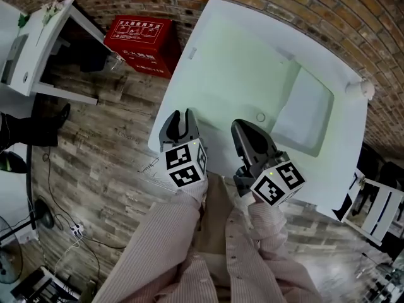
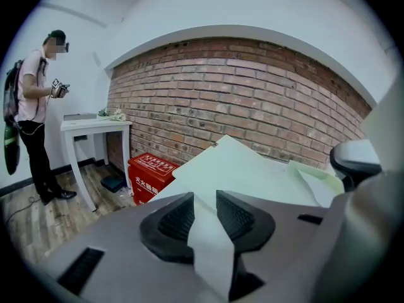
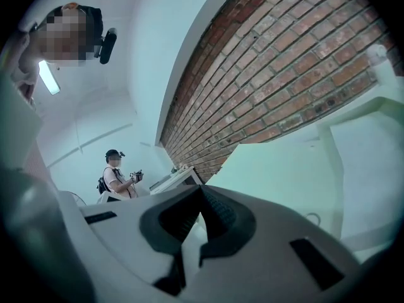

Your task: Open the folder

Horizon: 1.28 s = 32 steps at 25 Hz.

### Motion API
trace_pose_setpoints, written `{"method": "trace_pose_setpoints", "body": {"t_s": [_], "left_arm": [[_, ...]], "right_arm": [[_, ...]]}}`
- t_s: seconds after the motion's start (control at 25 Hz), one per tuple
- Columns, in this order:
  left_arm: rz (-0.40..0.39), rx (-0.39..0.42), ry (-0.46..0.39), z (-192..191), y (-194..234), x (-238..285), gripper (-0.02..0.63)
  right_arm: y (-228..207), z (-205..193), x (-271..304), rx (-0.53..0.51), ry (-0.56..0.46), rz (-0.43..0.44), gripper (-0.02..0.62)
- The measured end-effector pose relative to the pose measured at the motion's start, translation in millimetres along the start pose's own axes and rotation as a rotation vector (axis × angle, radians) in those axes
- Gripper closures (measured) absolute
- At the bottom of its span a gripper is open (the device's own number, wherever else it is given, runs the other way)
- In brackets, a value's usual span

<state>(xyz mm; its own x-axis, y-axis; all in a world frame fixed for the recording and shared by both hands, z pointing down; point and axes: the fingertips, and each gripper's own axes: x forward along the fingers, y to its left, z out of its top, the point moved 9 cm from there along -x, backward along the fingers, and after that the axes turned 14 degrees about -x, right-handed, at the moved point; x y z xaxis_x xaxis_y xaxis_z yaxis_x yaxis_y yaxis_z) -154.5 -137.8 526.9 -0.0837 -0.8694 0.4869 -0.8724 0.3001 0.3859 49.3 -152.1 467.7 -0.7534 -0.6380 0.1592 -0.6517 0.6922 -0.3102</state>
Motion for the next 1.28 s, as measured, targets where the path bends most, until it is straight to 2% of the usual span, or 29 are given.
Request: {"method": "trace_pose_setpoints", "body": {"t_s": [0.12, 0.28, 0.44, 0.76, 0.96, 1.28], "left_arm": [[0.058, 0.093, -0.008, -1.9, -2.9, 1.3, 0.479], [0.053, 0.219, 0.008, -2.7, -11.9, 3.4, 0.524], [0.045, 0.292, 0.051, -3.6, -14.1, 7.1, 0.562], [0.052, 0.358, 0.168, -4.6, -16.8, 18.5, 0.612], [0.055, 0.393, 0.259, -6.3, -17.3, 26.0, 0.612], [0.006, 0.349, 0.323, -0.7, -9.7, 30.2, 0.612]], "right_arm": [[-0.1, -2.6, -1.9, 0.004, 0.009, 0.009, 0.591], [-1.7, -3.9, -3.5, 0.012, 0.010, 0.023, 0.591], [-4.3, -5.2, -4.1, 0.019, 0.012, 0.032, 0.591], [-10.0, -9.7, -6.4, 0.024, 0.026, 0.034, 0.591], [-13.3, -8.4, -8.0, 0.016, 0.028, 0.023, 0.591], [-15.3, 3.1, -12.9, 0.010, 0.004, 0.008, 0.591]]}}
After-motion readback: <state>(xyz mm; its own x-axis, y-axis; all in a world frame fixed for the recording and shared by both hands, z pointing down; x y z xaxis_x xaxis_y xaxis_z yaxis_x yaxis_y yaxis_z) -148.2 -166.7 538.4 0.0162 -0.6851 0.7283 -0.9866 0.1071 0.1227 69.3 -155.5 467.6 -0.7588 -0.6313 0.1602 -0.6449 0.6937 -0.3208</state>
